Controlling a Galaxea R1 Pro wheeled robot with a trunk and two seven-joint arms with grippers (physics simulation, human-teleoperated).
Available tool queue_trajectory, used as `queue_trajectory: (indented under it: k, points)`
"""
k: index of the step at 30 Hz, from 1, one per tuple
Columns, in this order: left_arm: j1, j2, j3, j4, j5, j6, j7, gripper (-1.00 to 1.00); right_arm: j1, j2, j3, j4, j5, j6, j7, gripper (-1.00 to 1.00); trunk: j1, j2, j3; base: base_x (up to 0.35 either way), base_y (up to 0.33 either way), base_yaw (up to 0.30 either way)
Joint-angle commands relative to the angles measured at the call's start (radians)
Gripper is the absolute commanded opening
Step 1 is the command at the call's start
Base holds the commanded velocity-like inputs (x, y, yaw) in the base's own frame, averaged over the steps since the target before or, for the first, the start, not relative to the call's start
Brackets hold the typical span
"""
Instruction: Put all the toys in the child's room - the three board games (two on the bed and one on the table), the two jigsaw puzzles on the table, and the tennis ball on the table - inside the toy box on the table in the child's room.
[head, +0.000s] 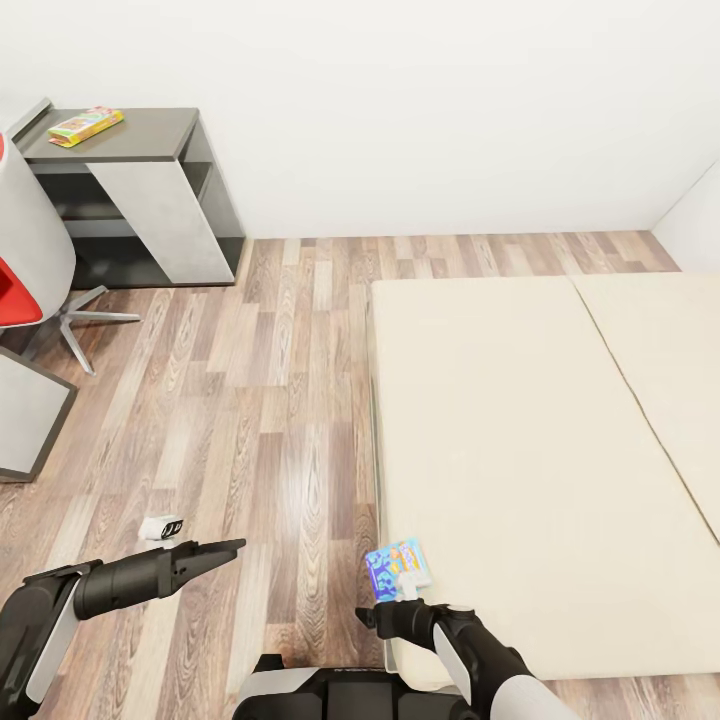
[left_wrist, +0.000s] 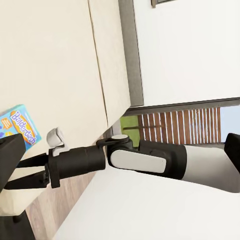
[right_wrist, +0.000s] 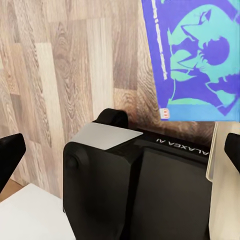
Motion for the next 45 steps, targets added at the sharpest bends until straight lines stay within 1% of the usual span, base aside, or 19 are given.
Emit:
queue_trajectory:
  k: [1,10,12,15,19,22,28,34,39,41,43,45]
  points:
    - [0.0,0.0,0.0,-0.001,0.001,0.011,-0.003,1.0,0.0,0.0,-0.003,-0.002,0.004,0.006,0.004,1.0,0.0,-0.001,-0.001,0.0,0.0,0.0]
    - [0.0,0.0,0.0,0.0,0.002,0.011,-0.003,1.0,0.0,-0.004,-0.002,-0.001,0.003,0.007,0.004,1.0,0.0,-0.001,-0.001,-0.023,0.0,0.0]
    - [0.0,0.0,0.0,0.0,0.002,0.011,-0.003,1.0,0.0,-0.008,-0.001,0.003,0.003,0.006,0.016,1.0,0.0,-0.001,-0.001,-0.001,0.0,0.0]
    - [0.0,0.0,0.0,0.0,0.002,0.011,-0.003,1.0,0.0,-0.01,-0.003,0.004,0.002,0.006,0.054,1.0,0.0,-0.001,-0.001,0.0,0.0,0.0]
    - [0.0,0.0,0.0,0.0,0.002,0.011,-0.003,1.0,0.0,-0.012,-0.003,0.005,0.001,0.005,0.073,1.0,0.0,-0.001,-0.001,0.0,0.0,0.0]
    - [0.0,0.0,0.0,0.0,0.002,0.011,-0.003,1.0,0.0,-0.007,-0.001,0.004,0.003,0.005,0.09,1.0,0.0,-0.001,-0.001,0.0,0.0,0.0]
    - [0.0,0.0,0.0,0.0,0.002,0.011,-0.003,1.0,0.0,0.001,0.0,0.0,0.004,0.005,0.176,1.0,0.0,-0.001,-0.001,0.0,0.0,0.0]
    - [0.0,0.001,0.0,0.0,0.002,0.011,-0.004,1.0,0.0,0.004,0.0,-0.003,0.0,0.012,0.21,1.0,0.0,-0.001,-0.001,0.0,0.0,0.0]
    - [0.0,0.002,0.0,0.0,0.002,0.011,-0.004,1.0,0.0,0.004,-0.002,-0.023,-0.006,0.065,0.267,1.0,0.0,-0.001,-0.001,0.0,0.0,0.0]
    - [0.0,0.002,0.001,0.0,0.002,0.011,-0.004,1.0,0.0,0.004,-0.004,-0.084,-0.008,0.098,0.301,1.0,0.0,-0.001,-0.001,0.0,0.0,0.0]
    - [0.0,0.002,0.0,0.0,0.002,0.011,-0.004,1.0,0.0,0.004,-0.006,-0.156,-0.009,0.15,0.33,1.0,0.0,-0.001,-0.001,0.0,0.0,0.0]
    - [0.0,0.002,0.001,0.0,0.002,0.011,-0.005,1.0,0.0,0.004,-0.007,-0.196,-0.009,0.18,0.345,1.0,0.0,-0.001,-0.001,0.0,0.0,0.0]
